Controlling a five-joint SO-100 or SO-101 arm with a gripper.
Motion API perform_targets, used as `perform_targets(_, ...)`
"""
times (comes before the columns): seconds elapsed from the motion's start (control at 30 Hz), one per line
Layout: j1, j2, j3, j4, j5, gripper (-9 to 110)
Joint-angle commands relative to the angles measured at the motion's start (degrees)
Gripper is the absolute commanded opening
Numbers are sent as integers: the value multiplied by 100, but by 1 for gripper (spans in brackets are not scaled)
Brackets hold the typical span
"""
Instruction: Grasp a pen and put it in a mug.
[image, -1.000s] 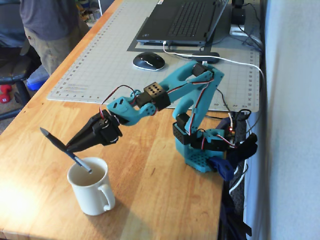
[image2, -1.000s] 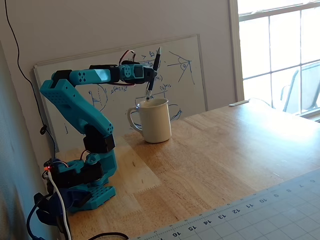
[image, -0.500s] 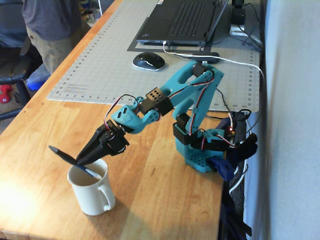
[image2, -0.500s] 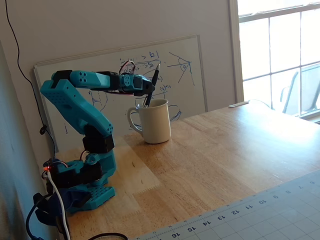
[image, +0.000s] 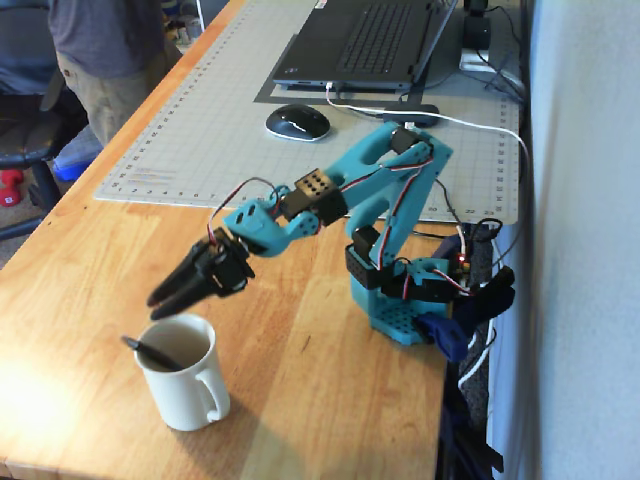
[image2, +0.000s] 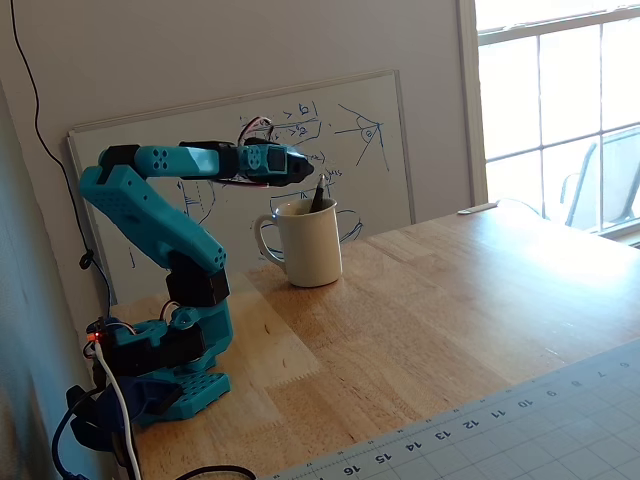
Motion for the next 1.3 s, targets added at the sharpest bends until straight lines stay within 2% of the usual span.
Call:
perform_targets(0.0,202,686,-167,-114,1213,9)
perform_targets(0.17,765,1397,-123,-97,2953,0)
perform_targets(0.3,1415,1837,0,290,4228,0)
perform_targets(0.8,2988,3516,0,4799,8499,0)
perform_targets(1.03,3296,3894,773,5924,8912,1)
perform_targets(1.27,3357,4772,2268,6012,8851,1)
